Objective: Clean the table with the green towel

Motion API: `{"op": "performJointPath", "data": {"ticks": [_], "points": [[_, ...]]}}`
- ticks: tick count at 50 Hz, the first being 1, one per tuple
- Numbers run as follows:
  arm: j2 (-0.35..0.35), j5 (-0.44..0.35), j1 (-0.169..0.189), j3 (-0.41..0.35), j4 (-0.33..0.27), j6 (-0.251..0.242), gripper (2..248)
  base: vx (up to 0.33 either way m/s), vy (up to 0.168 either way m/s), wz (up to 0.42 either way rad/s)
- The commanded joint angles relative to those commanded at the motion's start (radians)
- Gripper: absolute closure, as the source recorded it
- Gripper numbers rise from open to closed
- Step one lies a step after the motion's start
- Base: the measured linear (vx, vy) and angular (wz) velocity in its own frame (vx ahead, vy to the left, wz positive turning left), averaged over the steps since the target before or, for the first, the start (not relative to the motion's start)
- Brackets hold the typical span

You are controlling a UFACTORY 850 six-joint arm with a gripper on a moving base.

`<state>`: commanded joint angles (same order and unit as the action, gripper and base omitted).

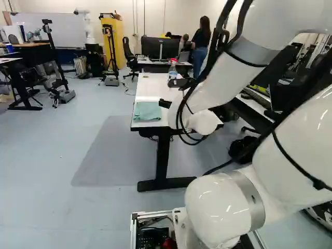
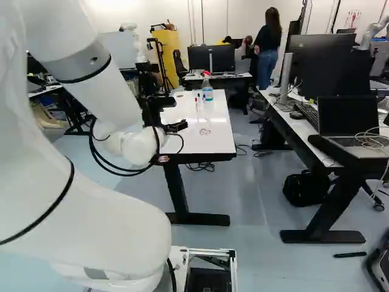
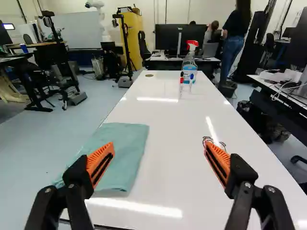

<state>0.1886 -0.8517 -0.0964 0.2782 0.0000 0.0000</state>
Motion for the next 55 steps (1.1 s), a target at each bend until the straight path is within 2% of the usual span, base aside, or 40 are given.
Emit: {"op": "performJointPath", "data": {"ticks": [25, 55], "points": [[-0.056, 0.173, -0.068, 0.113, 0.0, 0.0, 3, 0.0, 0.0, 0.0], [-0.151, 0.409, -0.111, 0.278, 0.0, 0.0, 3, 0.0, 0.0, 0.0]]}}
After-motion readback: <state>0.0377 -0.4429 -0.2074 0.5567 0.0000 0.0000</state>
